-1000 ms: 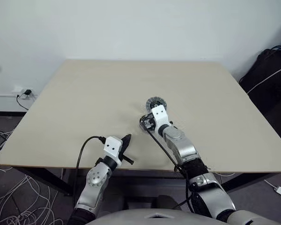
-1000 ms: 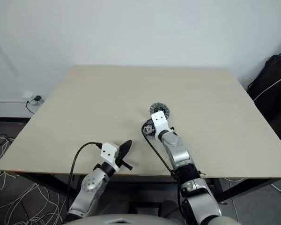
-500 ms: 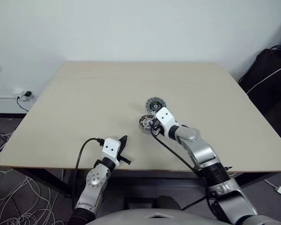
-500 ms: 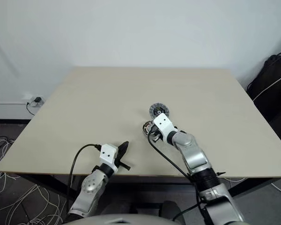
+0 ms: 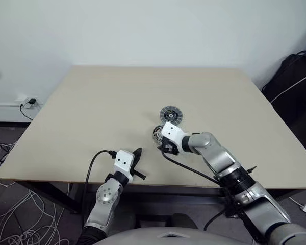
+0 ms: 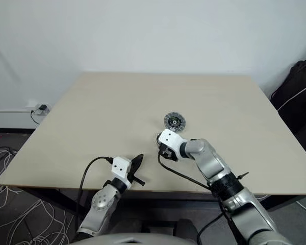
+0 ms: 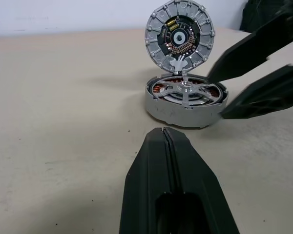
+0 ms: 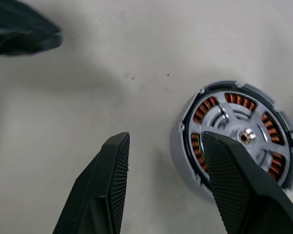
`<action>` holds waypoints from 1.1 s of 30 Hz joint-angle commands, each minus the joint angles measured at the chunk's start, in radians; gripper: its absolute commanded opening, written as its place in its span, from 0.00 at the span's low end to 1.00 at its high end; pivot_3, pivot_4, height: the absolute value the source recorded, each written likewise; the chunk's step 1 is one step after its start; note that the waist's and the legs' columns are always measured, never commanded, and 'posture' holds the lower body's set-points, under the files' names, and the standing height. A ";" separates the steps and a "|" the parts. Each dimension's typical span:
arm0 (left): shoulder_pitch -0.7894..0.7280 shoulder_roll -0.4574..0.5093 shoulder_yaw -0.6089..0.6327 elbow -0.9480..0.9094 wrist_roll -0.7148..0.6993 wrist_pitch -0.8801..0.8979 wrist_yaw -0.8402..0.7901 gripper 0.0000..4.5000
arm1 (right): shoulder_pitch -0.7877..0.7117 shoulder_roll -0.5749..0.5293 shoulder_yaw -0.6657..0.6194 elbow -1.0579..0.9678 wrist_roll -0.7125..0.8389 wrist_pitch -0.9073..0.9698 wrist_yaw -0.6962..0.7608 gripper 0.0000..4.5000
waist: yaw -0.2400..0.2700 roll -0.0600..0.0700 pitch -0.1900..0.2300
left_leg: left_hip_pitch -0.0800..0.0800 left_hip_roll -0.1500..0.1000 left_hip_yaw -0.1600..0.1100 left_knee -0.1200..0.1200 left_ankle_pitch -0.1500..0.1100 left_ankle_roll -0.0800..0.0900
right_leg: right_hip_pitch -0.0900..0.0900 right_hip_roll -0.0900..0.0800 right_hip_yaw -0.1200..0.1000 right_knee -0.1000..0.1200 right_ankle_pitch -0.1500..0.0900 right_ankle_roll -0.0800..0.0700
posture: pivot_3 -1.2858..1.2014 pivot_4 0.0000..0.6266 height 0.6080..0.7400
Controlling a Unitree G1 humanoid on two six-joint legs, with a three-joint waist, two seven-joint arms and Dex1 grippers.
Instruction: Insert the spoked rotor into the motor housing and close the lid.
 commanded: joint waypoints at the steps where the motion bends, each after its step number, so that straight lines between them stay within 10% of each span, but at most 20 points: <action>1: -0.006 -0.010 0.001 -0.019 0.001 -0.021 0.008 0.00 | -0.063 0.022 -0.008 0.086 -0.013 -0.037 -0.001 0.56 | 0.001 0.000 0.000 | 0.000 0.000 0.000 0.000 0.000 0.000 | 0.000 0.000 0.000 0.000 0.001 0.001 | 0.52 0.00 1.00; 9: 0.003 -0.016 0.003 -0.027 -0.003 -0.022 0.019 0.00 | -0.086 0.040 0.013 0.237 -0.050 -0.060 0.014 0.56 | -0.003 0.001 -0.002 | 0.000 0.000 0.000 0.000 0.000 0.000 | 0.000 0.000 0.000 0.000 0.001 0.001 | 0.52 0.00 1.00; 16: -0.003 -0.027 0.002 -0.021 -0.003 -0.026 0.021 0.00 | -0.080 0.021 0.005 0.207 -0.058 -0.059 0.038 0.14 | -0.003 0.000 -0.003 | 0.000 0.000 0.000 0.000 0.000 0.000 | 0.000 0.000 0.000 0.000 0.001 0.000 | 0.52 0.00 1.00; 26: -0.022 -0.044 0.002 0.009 -0.006 -0.039 0.012 0.00 | -0.030 0.001 -0.071 0.122 -0.006 -0.028 0.051 0.14 | 0.004 0.001 -0.003 | 0.000 0.000 0.000 0.000 0.000 0.000 | 0.000 0.000 0.000 0.000 0.001 0.000 | 0.52 0.00 1.00; 33: -0.014 -0.061 0.012 0.027 -0.016 -0.038 0.020 0.00 | 0.174 -0.069 -0.144 -0.305 0.110 0.212 0.084 0.14 | 0.016 0.000 -0.003 | -0.004 0.000 0.000 -0.001 -0.001 0.001 | -0.004 -0.001 0.000 -0.001 0.001 0.000 | 0.52 0.00 1.00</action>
